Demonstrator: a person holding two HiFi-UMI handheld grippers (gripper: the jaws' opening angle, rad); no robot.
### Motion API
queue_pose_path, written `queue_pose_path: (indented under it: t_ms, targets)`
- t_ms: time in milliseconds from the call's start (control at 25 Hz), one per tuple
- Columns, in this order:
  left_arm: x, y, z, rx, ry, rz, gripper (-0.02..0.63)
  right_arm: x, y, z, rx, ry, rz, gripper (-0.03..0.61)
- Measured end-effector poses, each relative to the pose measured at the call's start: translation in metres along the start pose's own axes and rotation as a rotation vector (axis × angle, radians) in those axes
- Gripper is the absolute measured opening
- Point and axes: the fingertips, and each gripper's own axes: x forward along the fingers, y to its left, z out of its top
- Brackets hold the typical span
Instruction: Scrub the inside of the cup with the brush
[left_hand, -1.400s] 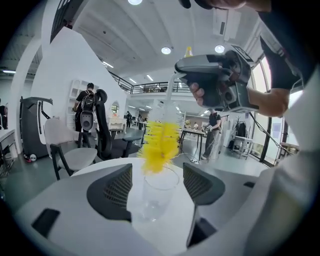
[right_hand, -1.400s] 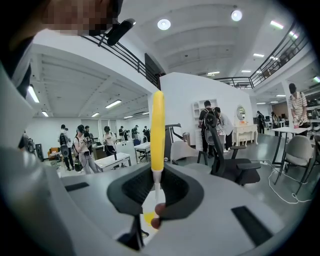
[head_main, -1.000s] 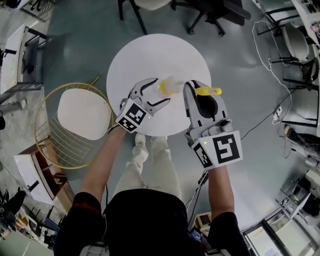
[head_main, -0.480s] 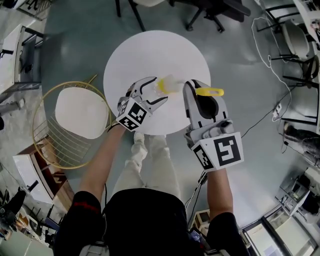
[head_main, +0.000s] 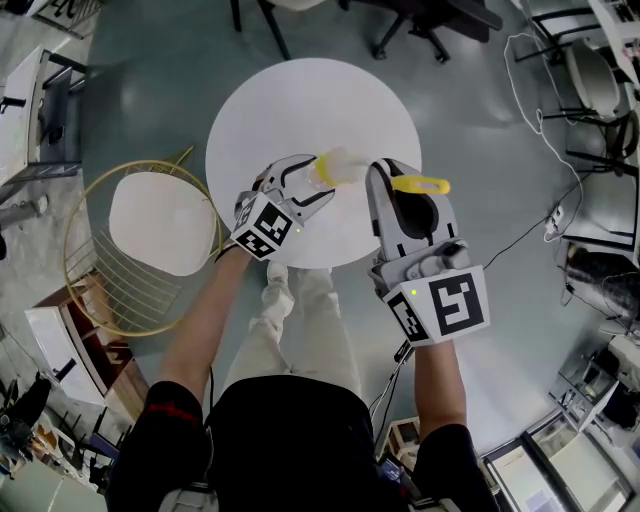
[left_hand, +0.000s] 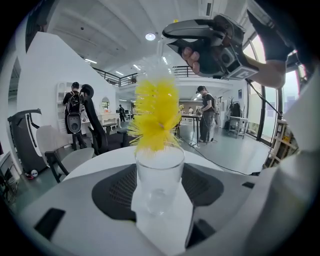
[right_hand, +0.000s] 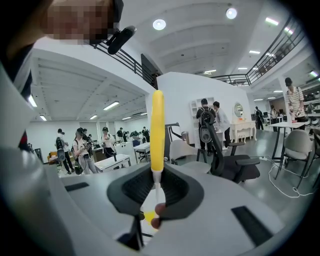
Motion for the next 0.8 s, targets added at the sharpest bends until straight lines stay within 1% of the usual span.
queue_pose_path:
  t_ms: [360, 520, 800]
  targets:
    - [-0.001, -0.001, -0.001, 0.005, 0.0, 0.002, 0.29, -0.005, 0.01, 0.006, 0.006, -0.004, 0.029, 0.049]
    - [-0.001, -0.002, -0.001, 0.003, -0.001, 0.005, 0.29, -0.003, 0.016, -0.002, 0.001, 0.012, 0.048, 0.049]
    - [-0.001, -0.002, -0.001, -0.001, -0.003, 0.01, 0.29, 0.001, 0.02, -0.01, -0.028, 0.041, 0.057, 0.049]
